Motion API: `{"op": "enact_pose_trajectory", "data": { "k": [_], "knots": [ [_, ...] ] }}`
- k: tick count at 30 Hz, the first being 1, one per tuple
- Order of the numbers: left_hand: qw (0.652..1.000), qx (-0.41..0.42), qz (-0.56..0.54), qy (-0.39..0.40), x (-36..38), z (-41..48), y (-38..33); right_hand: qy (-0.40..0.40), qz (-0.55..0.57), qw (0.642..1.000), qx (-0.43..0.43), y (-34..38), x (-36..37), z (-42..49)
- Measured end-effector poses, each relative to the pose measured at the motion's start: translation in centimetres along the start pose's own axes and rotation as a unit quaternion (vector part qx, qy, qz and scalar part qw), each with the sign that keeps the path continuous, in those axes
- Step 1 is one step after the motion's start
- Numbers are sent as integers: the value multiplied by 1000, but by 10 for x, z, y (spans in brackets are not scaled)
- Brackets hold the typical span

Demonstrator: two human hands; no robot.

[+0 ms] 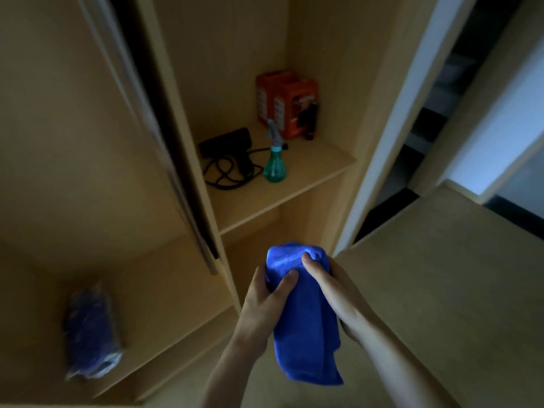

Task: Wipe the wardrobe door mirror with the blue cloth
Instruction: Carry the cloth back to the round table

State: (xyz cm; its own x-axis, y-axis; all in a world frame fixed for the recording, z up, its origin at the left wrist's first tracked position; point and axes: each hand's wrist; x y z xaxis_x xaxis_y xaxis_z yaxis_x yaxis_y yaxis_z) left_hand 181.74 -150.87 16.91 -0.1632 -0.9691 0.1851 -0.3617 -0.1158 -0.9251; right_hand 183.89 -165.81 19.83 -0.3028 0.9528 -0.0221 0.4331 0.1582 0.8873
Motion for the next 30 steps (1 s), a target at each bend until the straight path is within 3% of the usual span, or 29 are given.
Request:
{"op": "enact_pose_trajectory", "data": {
  "k": [17, 30],
  "knots": [
    [963, -43, 99, 248, 251, 5, 37, -241, 137, 959, -55, -88, -184, -170],
    [886, -78, 176, 422, 399, -43, 76, -428, 229, 872, -69, -152, -235, -312]
  ]
}}
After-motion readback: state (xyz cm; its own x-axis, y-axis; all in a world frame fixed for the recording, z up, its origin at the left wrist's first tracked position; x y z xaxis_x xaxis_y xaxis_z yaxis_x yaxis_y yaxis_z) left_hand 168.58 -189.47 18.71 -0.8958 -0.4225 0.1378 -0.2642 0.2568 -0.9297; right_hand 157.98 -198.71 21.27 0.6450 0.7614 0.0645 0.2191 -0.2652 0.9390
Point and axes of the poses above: each hand's wrist, its own z-axis towards the middle knuckle, its own x-axis out of the palm, y = z × x, and after that the axes turned 14 degrees about y, right-handed
